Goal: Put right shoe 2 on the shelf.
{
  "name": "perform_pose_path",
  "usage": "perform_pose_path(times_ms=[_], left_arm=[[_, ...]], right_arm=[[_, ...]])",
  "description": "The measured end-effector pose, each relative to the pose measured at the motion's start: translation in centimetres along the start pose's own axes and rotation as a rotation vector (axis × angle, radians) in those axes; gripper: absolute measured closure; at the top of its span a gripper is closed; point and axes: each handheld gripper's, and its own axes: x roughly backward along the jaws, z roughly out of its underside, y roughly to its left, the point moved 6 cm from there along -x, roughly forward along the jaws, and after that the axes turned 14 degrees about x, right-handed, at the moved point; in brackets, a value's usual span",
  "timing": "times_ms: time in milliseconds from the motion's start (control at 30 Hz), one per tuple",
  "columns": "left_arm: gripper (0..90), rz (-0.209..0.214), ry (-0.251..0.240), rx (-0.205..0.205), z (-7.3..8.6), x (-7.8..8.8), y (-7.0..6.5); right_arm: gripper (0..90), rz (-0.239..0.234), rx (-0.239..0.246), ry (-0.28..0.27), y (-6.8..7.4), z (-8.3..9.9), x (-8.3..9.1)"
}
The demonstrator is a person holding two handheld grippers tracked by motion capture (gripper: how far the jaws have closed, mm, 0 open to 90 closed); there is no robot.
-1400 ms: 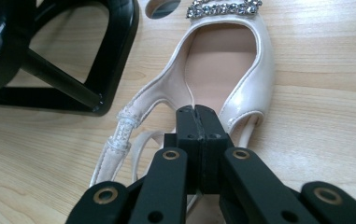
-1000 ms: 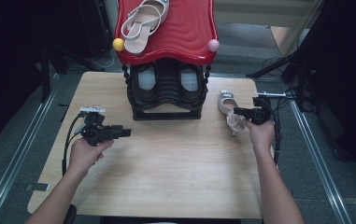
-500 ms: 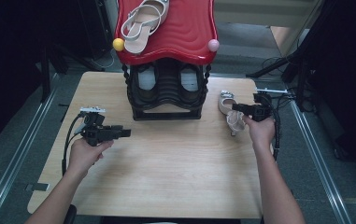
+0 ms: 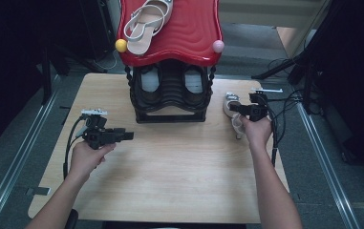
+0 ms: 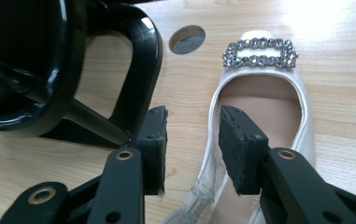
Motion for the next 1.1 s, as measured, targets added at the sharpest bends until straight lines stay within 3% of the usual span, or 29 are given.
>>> perform_pose_path(times_ms=[433, 633, 900, 1100], left_arm=[[43.6, 0.003, 0.000, 0.000, 0.0, 0.0, 0.0], [43.6, 0.005, -0.001, -0.001, 0.0, -0.1, 0.1], [43.6, 0.006, 0.000, -0.002, 0.0, 0.0, 0.0], [43.3, 0.009, 0.008, 0.004, 0.0, -0.1, 0.0]], right_arm=[[66.5, 0.032, -0.014, 0.033, -0.4, 1.2, -2.0], [73.1, 0.032, -0.021, 0.047, -0.7, 1.3, -2.4], [82.8, 0.062, -0.016, 0.115, -0.6, 1.4, -2.8], [85.9, 0.048, -0.040, 0.104, -1.0, 1.4, -2.7]])
